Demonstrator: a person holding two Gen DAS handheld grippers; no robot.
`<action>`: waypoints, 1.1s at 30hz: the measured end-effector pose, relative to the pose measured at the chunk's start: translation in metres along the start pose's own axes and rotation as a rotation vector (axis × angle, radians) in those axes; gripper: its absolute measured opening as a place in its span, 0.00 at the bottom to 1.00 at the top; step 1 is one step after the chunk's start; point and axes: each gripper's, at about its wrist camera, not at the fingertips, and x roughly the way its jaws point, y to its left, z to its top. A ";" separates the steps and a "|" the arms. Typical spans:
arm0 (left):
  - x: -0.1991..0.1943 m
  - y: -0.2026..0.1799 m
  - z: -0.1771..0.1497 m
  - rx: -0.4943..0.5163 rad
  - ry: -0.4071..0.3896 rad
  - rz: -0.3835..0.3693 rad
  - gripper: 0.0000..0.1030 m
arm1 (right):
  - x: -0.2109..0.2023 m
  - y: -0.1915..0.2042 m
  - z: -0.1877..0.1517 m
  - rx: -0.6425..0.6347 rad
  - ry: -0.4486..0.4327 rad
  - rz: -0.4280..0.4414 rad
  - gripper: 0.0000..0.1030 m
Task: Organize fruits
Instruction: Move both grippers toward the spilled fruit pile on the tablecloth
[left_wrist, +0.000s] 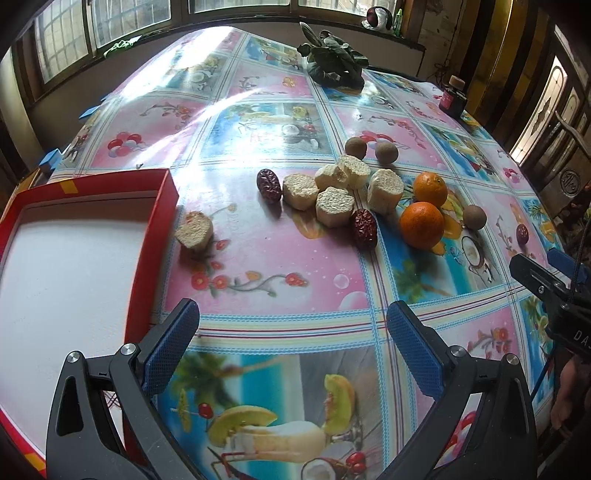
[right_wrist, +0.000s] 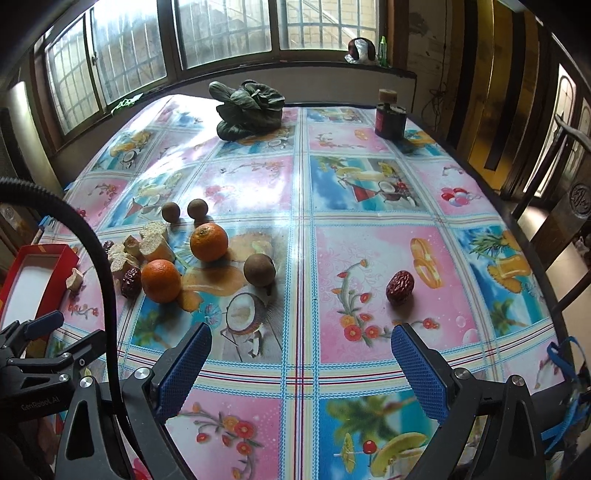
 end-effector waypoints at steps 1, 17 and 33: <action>-0.001 0.005 -0.001 -0.002 0.003 0.005 0.99 | -0.002 0.002 0.000 -0.018 -0.003 -0.010 0.96; -0.006 0.049 0.019 -0.084 -0.006 0.033 0.99 | -0.020 0.022 0.001 -0.095 -0.047 0.053 0.95; 0.001 0.037 0.029 -0.048 -0.086 0.124 0.99 | -0.011 0.022 0.006 -0.053 -0.046 0.112 0.91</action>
